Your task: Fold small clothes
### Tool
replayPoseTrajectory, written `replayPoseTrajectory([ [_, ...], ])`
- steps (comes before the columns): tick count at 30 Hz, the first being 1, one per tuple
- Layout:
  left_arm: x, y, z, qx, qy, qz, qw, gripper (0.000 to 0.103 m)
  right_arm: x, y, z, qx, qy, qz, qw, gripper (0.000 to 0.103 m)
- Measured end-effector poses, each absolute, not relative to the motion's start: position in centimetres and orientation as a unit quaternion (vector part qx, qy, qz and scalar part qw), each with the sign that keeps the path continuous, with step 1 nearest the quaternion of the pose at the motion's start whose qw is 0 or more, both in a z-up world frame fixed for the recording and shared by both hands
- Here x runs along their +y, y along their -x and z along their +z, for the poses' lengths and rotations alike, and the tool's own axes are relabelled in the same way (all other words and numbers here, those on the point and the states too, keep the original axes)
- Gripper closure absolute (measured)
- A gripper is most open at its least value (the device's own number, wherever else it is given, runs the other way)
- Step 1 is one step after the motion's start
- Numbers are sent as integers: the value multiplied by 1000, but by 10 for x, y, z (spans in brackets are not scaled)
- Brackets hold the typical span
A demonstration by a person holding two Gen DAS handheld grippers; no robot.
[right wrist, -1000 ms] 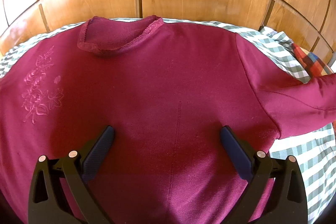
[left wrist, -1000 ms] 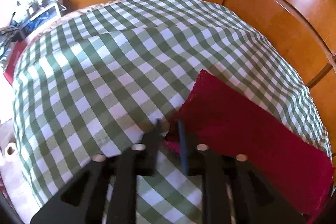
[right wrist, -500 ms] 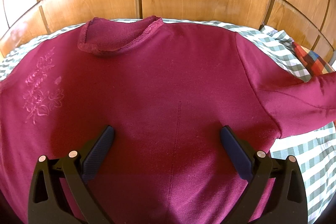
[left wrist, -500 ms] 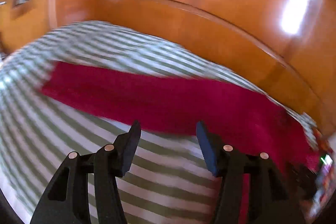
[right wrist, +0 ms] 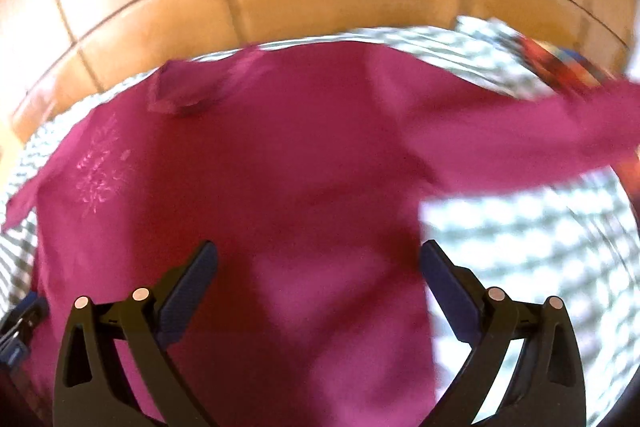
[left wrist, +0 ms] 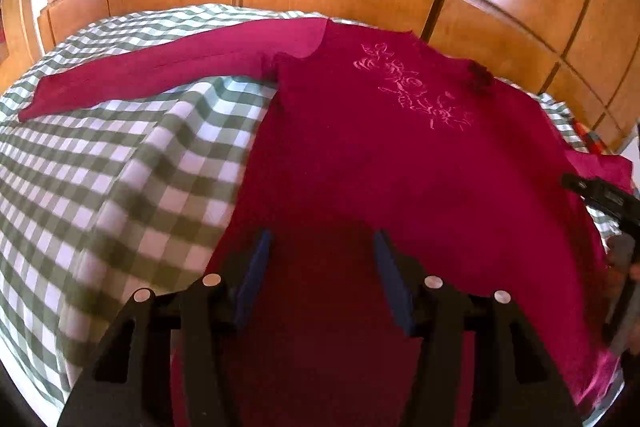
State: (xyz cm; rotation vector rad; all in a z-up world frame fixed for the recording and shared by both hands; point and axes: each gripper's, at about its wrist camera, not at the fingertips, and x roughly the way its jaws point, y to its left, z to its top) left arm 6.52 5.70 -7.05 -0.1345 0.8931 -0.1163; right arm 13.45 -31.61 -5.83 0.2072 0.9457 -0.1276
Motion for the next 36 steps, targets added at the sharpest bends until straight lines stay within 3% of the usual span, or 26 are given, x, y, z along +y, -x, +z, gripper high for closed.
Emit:
replayPoseTrajectory([
  [5,57,-52,-72,422,61,-55,903,50,-343,-67,-64,489,-135,-27,861,31],
  [7,58,-48,-70,422,66,-50,903,50,-330,-41,-66,498,-98,-15,862,39],
  [11,55,-39,-73,420,60,-50,904,50,-309,-8,-66,491,-27,-1,871,69],
  [13,55,-31,-73,420,52,-51,905,50,-310,1,-65,488,-19,-1,872,76],
  [18,57,-20,-67,429,52,-48,900,48,-331,-1,-55,497,-37,12,867,76],
  [21,57,-23,-59,430,75,-48,898,42,-367,-7,-39,471,-61,-41,879,53],
  [25,44,-32,-55,427,77,-56,899,42,-445,-19,-17,429,-120,-145,884,43],
  [31,20,-43,-57,433,49,-70,897,34,-577,-44,7,362,-267,-256,856,44],
  [34,13,-48,-62,441,40,-67,894,29,-622,-60,4,350,-324,-280,833,53],
  [36,11,-50,-64,445,39,-66,892,25,-648,-78,-4,347,-363,-280,818,53],
])
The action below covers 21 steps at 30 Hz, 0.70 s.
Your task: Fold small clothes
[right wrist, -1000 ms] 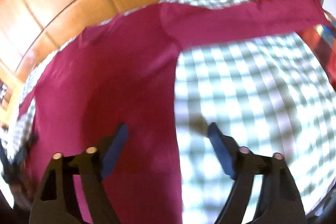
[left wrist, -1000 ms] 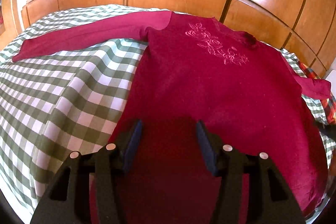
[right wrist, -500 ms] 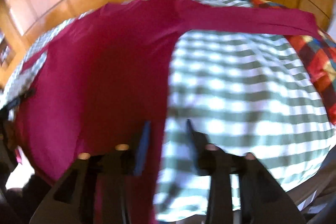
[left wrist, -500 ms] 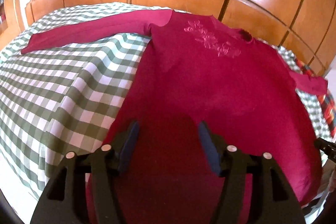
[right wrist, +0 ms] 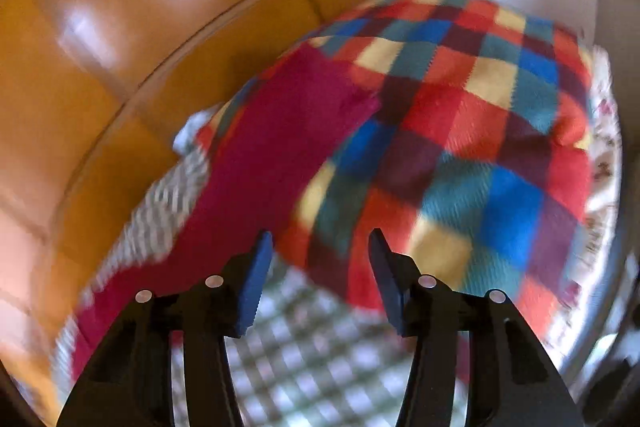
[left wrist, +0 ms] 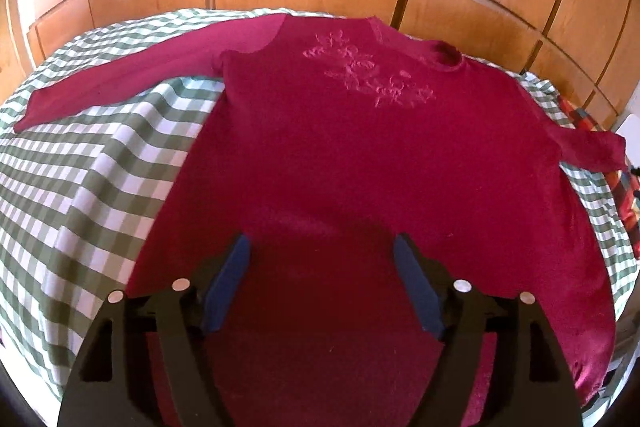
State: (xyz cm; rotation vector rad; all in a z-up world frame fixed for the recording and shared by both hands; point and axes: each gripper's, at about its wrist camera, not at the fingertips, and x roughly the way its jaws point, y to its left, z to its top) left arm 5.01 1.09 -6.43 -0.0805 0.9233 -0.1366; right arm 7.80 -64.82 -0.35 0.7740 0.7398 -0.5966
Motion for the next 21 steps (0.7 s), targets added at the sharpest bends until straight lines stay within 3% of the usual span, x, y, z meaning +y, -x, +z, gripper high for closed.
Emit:
replayPoseTrajectory([
  [4,5,-53,-67,448,22,-66,891,19,-668,-109,-14,363,-376,-271,808,53],
  [6,4,-54,-67,450,18,-66,891,18,-669,-125,-12,382,-341,-284,811,67],
  [8,5,-54,-67,449,20,-67,891,18,-663,-136,-4,395,-299,-293,818,92],
  [9,6,-54,-67,449,22,-68,891,18,-658,-141,2,396,-278,-294,824,97],
  [21,20,-60,-59,443,69,-99,888,20,-480,-192,111,317,-158,-64,933,97],
])
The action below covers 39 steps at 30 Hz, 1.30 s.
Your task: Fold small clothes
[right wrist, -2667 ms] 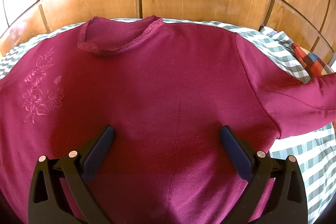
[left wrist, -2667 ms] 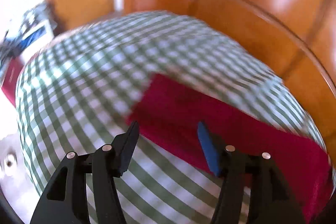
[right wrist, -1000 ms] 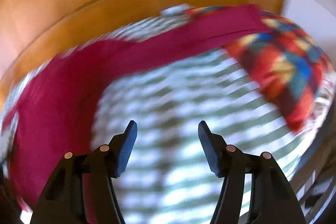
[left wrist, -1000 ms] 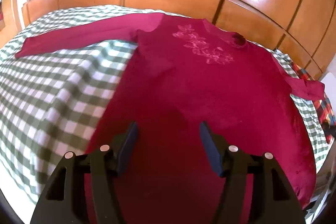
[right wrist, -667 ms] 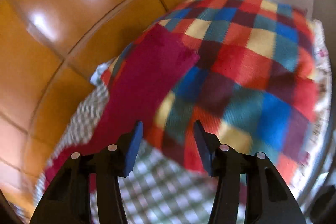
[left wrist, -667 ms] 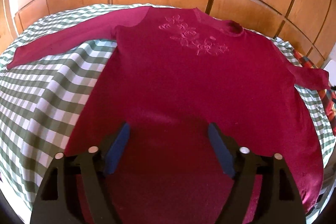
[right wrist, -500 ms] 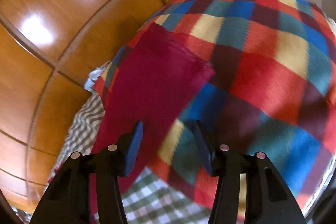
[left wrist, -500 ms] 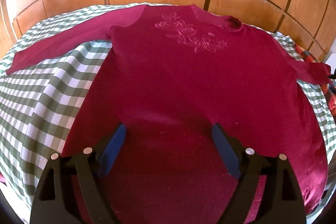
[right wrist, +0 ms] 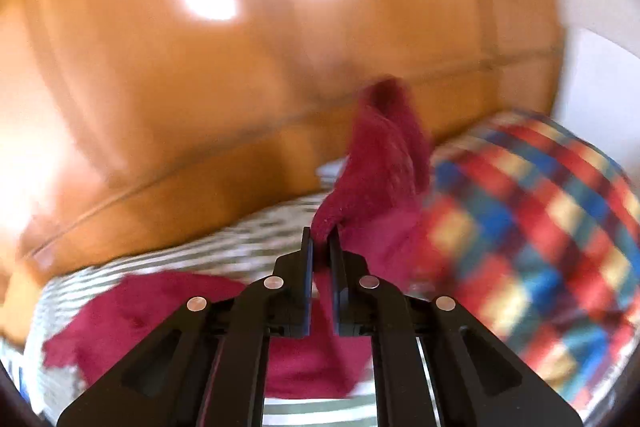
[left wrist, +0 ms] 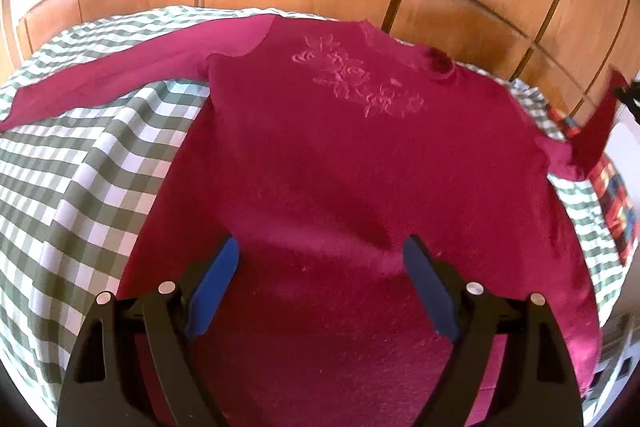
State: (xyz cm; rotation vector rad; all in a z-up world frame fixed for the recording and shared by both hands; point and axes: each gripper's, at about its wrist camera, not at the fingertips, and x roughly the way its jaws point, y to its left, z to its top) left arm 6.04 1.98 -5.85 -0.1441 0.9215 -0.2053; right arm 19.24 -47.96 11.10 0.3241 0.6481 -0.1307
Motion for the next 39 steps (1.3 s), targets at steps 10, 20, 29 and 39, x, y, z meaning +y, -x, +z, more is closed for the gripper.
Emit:
replayPoseTrajectory([
  [10,41,-78,-37,426,140,-125,885,22,-245,-249,81,358,-87,190,910,97],
  [20,49,-126,-28,414,165,-130,886,26,-269,-209,55,368,-119,156,909,36],
  [29,29,-189,-36,433,153,-117,881,33,-384,-117,-24,447,-162,9,879,36],
  [39,-16,-231,-40,465,119,-132,867,94,-403,-153,-61,463,-153,-70,870,36],
])
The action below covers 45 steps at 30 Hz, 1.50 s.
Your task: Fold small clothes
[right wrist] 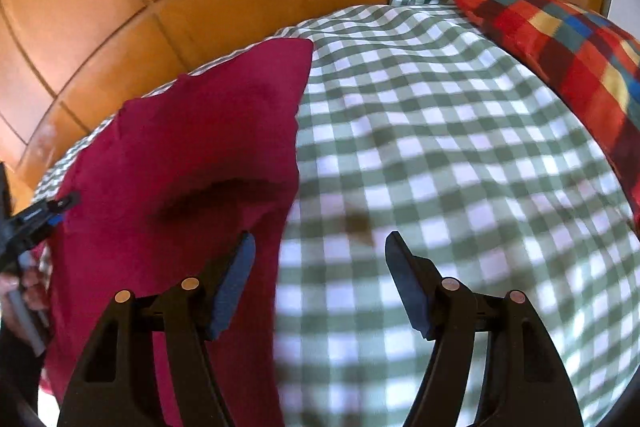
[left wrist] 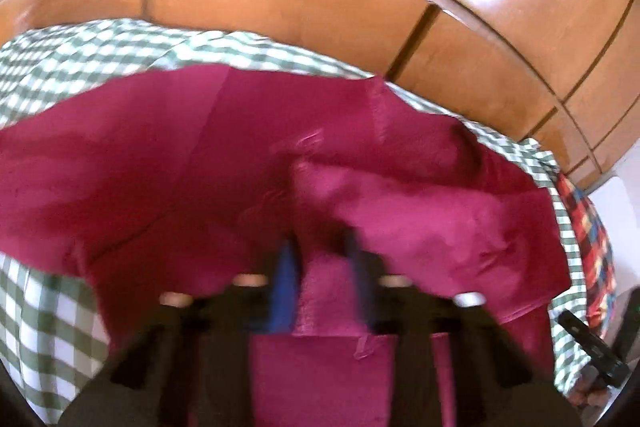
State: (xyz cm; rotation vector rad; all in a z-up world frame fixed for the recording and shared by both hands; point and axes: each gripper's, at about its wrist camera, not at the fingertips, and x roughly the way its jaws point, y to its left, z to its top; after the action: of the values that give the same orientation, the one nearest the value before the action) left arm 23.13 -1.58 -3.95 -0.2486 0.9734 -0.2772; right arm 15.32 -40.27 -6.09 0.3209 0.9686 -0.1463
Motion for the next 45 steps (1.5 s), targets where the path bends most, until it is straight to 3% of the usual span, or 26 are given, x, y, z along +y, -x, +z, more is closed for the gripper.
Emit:
replayPoseTrajectory([
  [7,16,-232,11,390,168,-128,896,96,-399,-175,-62,437,-179,-91,876,41],
  [14,19,-239,-46,463,125,-87,873,94,-381,-163,-54,466,-97,-89,875,41],
  [22,13,-236,-22,418,117,-102,895,92,-325,-171,5,405,-34,7,914,41],
  [30,14,-242,-20,411,94,-79,903,92,-328,-274,-63,477,-3,-67,876,41],
  [32,16,-250,-36,432,64,-47,898,92,-341,-278,-73,463,-15,-85,882,31],
  [36,23,-256,-65,450,48,-25,891,94,-339,-273,-76,451,-17,-95,887,27],
  [39,25,-251,-62,450,54,-23,891,94,-344,-272,-75,459,-26,-119,880,7],
  [41,33,-243,-61,452,73,-31,889,94,-354,-271,-73,470,-56,-126,872,4],
  [42,39,-237,-57,451,88,-37,887,92,-354,-267,-69,471,-56,-133,870,4],
  [44,51,-223,-48,438,106,-36,892,70,-344,-251,-55,453,-24,-152,878,4],
  [45,63,-212,-42,427,112,-26,897,67,-339,-243,-50,445,-9,-157,882,4],
])
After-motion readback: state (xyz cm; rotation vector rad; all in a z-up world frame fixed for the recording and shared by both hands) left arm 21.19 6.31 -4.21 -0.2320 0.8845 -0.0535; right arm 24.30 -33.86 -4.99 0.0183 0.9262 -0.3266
